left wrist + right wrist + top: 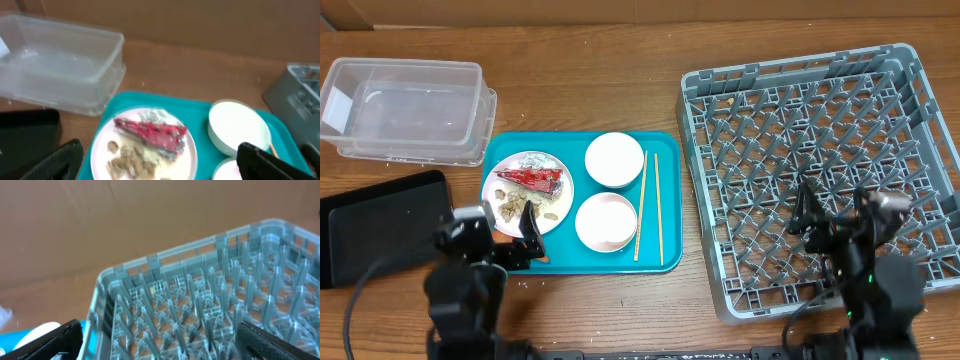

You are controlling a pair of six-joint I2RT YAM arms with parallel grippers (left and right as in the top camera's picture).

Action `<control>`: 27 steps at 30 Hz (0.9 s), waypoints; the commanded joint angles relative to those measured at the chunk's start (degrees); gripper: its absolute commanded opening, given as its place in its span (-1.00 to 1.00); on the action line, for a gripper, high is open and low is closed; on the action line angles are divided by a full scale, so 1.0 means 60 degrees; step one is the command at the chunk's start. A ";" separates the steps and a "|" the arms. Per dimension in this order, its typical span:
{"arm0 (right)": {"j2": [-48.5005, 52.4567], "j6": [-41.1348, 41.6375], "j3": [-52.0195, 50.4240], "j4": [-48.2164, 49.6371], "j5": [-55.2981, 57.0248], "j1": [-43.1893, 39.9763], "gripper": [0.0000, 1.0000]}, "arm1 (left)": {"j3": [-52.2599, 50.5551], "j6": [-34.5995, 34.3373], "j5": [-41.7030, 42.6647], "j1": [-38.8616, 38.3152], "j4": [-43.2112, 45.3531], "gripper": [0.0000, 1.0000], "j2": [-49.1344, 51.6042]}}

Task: Sort waste into correct bins and load items into the dishwasher
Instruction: 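Move the left gripper over the plate and lower onto the red wrapper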

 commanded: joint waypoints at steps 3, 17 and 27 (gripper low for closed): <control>0.2040 0.0036 0.2171 -0.1661 -0.0335 0.0080 1.00 | 0.2568 -0.0197 0.0721 -0.0004 -0.1894 1.00 0.2084; 0.6535 -0.0025 0.6306 -0.6878 -0.0244 0.0080 1.00 | 0.7799 -0.0528 0.0907 0.0000 -0.8083 1.00 0.6007; 0.7049 -0.0029 0.6306 -0.7216 -0.0568 0.0080 1.00 | 0.7763 -0.1912 0.0240 0.0004 -0.6349 0.99 0.7144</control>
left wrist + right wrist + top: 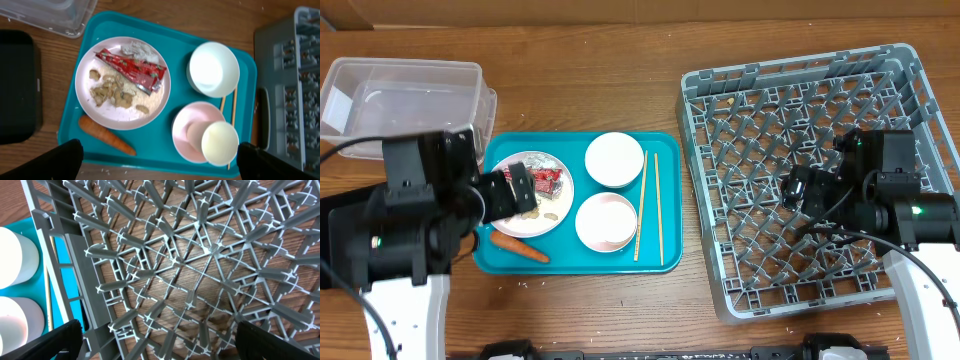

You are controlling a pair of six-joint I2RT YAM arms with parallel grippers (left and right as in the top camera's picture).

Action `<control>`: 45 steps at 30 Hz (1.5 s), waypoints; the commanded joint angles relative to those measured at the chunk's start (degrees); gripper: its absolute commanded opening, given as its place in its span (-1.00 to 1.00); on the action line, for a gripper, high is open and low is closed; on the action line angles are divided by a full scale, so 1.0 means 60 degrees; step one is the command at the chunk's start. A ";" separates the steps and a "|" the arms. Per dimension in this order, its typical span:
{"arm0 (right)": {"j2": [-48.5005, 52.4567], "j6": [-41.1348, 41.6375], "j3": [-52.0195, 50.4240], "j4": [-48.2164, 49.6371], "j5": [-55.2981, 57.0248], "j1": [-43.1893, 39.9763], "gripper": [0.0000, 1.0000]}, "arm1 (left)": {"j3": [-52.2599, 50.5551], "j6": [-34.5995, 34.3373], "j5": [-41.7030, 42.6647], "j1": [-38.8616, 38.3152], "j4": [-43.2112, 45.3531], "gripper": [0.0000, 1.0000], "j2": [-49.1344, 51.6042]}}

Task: Sort waste into correct bins and load items into the dishwasher
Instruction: 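Move the left gripper over the plate and lower onto the red wrapper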

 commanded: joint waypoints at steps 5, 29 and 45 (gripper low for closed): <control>-0.0066 -0.0015 0.0215 0.0240 0.0095 0.0080 1.00 | 0.0178 -0.2138 -0.1060 0.0222 0.0798 1.00 0.1687; -0.0062 0.0266 0.0215 0.0747 0.0273 0.0080 1.00 | 0.0178 -0.3639 -0.1060 0.0933 0.2506 0.53 0.6586; -0.0062 0.0270 0.0215 0.0758 0.0266 0.0080 1.00 | 0.0178 -0.3676 -0.0805 0.0929 0.3177 -0.17 0.7446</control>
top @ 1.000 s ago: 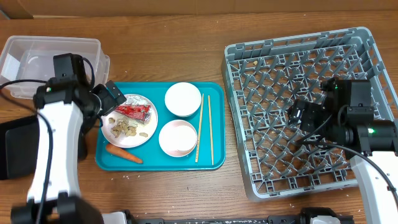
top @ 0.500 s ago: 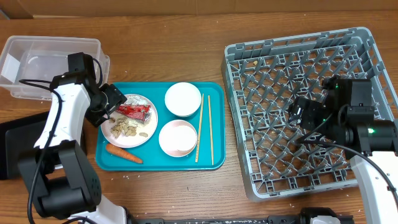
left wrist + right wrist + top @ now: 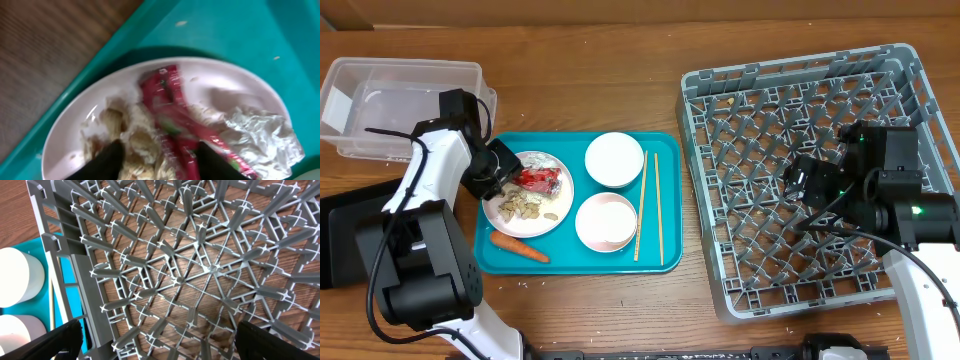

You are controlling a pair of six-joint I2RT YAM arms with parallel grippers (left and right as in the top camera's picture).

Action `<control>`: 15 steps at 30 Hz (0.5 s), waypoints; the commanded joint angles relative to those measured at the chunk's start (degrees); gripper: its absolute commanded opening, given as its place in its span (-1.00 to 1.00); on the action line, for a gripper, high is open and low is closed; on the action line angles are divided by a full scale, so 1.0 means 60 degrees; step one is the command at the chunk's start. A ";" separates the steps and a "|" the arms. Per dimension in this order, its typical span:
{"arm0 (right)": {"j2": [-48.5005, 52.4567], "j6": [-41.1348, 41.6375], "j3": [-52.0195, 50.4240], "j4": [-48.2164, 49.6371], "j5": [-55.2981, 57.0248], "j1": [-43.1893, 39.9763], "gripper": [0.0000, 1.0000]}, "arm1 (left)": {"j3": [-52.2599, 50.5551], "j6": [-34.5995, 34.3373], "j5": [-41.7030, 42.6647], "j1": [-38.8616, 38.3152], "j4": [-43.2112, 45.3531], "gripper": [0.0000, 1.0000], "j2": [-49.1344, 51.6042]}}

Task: Sort waste into correct bins and load items into the dishwasher
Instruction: 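Move the left gripper over the plate and lower onto the red wrapper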

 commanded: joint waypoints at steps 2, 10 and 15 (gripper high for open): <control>-0.0066 0.0044 0.0215 0.0018 0.0084 0.0080 1.00 | 0.0178 -0.0007 0.0062 0.0015 0.0331 -0.29 0.0091; -0.0066 0.0044 0.0215 0.0026 0.0084 0.0080 1.00 | 0.0178 -0.0036 0.0058 0.0011 0.0339 -0.40 0.0091; -0.0066 0.0044 0.0215 0.0026 0.0087 0.0080 1.00 | 0.0178 -0.0036 0.0175 -0.0055 0.0244 -0.39 0.0091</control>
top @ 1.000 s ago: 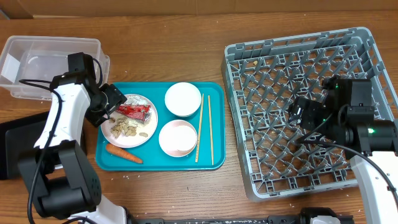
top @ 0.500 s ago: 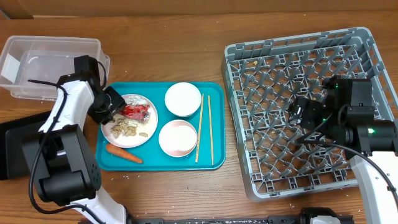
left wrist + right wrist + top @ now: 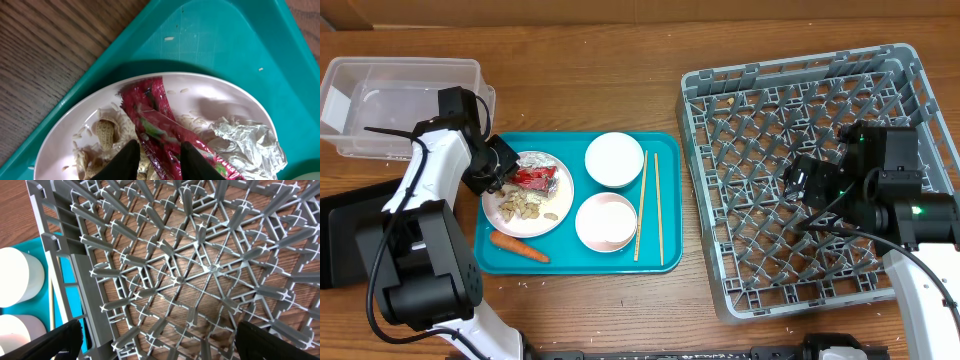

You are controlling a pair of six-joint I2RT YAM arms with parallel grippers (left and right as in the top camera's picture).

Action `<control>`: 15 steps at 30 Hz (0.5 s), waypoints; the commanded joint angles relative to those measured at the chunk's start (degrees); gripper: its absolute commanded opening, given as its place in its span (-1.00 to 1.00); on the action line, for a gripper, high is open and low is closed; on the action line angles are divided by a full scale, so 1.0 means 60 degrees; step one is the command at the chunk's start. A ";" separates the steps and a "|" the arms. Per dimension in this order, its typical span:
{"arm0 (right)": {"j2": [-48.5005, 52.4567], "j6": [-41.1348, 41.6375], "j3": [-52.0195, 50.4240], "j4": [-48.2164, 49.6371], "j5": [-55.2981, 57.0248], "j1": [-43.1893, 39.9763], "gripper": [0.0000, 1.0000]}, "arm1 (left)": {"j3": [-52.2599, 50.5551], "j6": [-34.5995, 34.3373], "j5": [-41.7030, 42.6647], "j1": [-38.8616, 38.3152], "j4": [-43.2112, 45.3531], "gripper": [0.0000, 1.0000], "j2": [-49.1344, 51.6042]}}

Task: Sort waste into correct bins and load items into the dishwasher
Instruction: 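Move the left gripper over the plate and lower onto the red wrapper, then grasp the red wrapper with the left gripper and drop it into the clear bin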

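Observation:
A red snack wrapper [image 3: 155,117] lies on the pink plate [image 3: 210,95] beside crumpled foil [image 3: 245,142] and peanut shells [image 3: 105,132]. My left gripper [image 3: 159,160] is down on the plate with its two fingers pressed against either side of the wrapper, shut on it. Overhead, that gripper [image 3: 500,165] sits at the plate's left edge on the teal tray [image 3: 660,255]. My right gripper [image 3: 155,340] hangs wide open over the grey dishwasher rack [image 3: 820,170], holding nothing.
On the tray are two white bowls [image 3: 613,159] [image 3: 605,221], a pair of chopsticks [image 3: 641,205] and a carrot [image 3: 519,248]. A clear plastic bin [image 3: 405,110] stands at the back left, and a black bin [image 3: 370,225] at the left edge.
My left gripper's fingers have come closer together and now pinch the red wrapper. The right arm has not moved.
Both arms were low at the table's near edge. Then the left was high above the tray and the right over the rack. The left then reached down onto the plate with its fingers spread round the wrapper, and now grips it.

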 commanded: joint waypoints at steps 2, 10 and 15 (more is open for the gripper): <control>-0.0066 0.0044 0.0215 0.0040 0.0091 0.0080 1.00 | 0.0178 -0.0029 0.0175 -0.0164 -0.0022 -0.21 0.0091; -0.0066 0.0047 0.0215 0.0036 0.0091 0.0080 1.00 | 0.0178 -0.0029 -0.0146 -0.0761 -0.0011 -0.10 0.0091; -0.0066 0.0044 0.0215 0.0036 0.0087 0.0080 1.00 | 0.0178 -0.0029 -0.0648 -0.0998 -0.0033 -0.10 0.0095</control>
